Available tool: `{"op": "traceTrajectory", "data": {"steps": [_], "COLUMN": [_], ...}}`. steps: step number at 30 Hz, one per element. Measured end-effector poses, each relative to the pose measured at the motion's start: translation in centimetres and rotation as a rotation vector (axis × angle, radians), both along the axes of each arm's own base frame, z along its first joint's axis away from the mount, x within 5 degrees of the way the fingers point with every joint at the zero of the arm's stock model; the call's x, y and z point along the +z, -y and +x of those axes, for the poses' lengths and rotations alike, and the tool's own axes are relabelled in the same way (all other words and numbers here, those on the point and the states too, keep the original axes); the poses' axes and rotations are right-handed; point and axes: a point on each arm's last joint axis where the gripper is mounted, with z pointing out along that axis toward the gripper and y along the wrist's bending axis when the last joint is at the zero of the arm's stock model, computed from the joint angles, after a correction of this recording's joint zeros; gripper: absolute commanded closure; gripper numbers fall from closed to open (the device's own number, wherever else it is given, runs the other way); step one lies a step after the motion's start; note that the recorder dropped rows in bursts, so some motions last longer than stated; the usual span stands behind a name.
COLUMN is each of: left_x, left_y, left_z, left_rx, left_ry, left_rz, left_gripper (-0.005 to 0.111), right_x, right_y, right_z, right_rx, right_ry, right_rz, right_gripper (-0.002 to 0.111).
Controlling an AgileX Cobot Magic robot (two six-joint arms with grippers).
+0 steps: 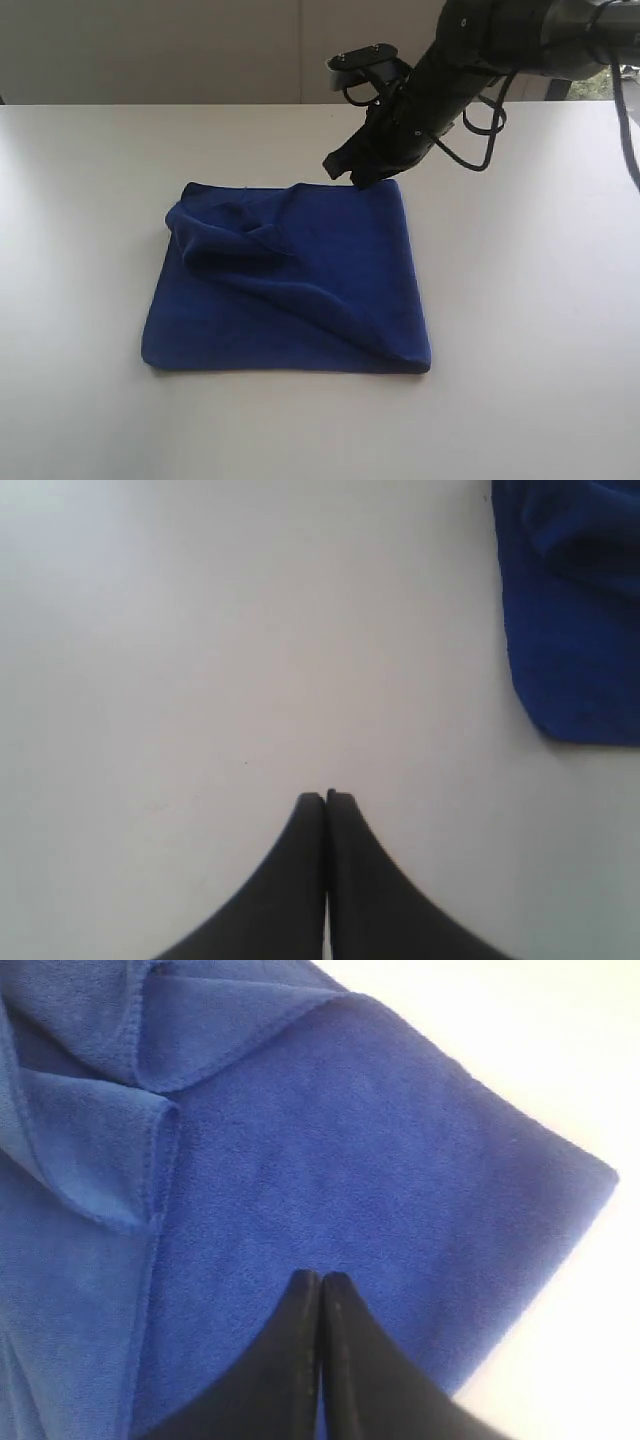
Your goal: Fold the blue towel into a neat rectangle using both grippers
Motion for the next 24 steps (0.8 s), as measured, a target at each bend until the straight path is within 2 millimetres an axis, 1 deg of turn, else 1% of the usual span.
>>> {"op": "traceTrajectory", "data": {"steps": [3, 5, 6, 9, 11, 13, 15, 16, 18, 20, 22, 23, 24], "left_x": [0.3, 0.0, -0.5, -1.1, -1.0, -0.6, -0.4, -0.8, -1.5, -2.7, -4.2, -5.6, -6.0], "left_y": [0.9, 2.5, 3.4, 4.9, 6.1, 7.5, 9.5, 11.0, 12.8, 14.8, 16.5, 18.1, 18.5], "left_z": [0.4, 1.7, 3.1, 5.9, 8.3, 10.4, 12.8, 14.3, 15.8, 17.3, 18.5, 19.5, 19.9], "left_rx": [-0.042, -0.145, -0.199, -0.298, -0.37, -0.431, -0.482, -0.511, -0.534, -0.556, -0.57, -0.584, -0.587], "left_ry": [0.034, -0.002, -0.063, -0.137, -0.139, -0.11, -0.082, -0.087, -0.094, -0.112, -0.142, -0.172, -0.179], "left_rz": [-0.092, -0.197, -0.24, -0.292, -0.329, -0.353, -0.358, -0.349, -0.337, -0.32, -0.301, -0.289, -0.285], "left_gripper": [0.107, 0.107, 0.107, 0.107, 0.107, 0.107, 0.107, 0.107, 0.107, 0.107, 0.107, 0.107, 0.107], "right_x": [-0.2, -0.3, -0.3, -0.4, -0.8, -1.4, -2.1, -2.7, -3.2, -3.7, -4.0, -4.1, -4.1], "right_y": [0.9, 1.2, 1.3, 1.3, 1.3, 1.2, 1.2, 1.1, 0.9, 0.9, 0.8, 0.8, 0.8], "right_z": [0.5, 0.7, 0.8, 0.8, 0.8, 0.8, 1.0, 1.1, 1.2, 1.4, 1.7, 2.0, 2.2], "right_rx": [-0.02, -0.009, -0.003, 0.006, 0.014, 0.019, 0.025, 0.037, 0.054, 0.065, 0.064, 0.056, 0.056], "right_ry": [0.014, 0.04, 0.05, 0.046, 0.03, 0.014, 0.0, -0.009, -0.013, -0.006, 0.015, 0.05, 0.072], "right_rz": [-0.01, -0.025, -0.03, -0.034, -0.038, -0.043, -0.049, -0.044, -0.036, -0.035, -0.033, -0.034, -0.036], "right_gripper": [0.108, 0.108, 0.108, 0.108, 0.108, 0.108, 0.108, 0.108, 0.108, 0.108, 0.108, 0.108, 0.108]}}
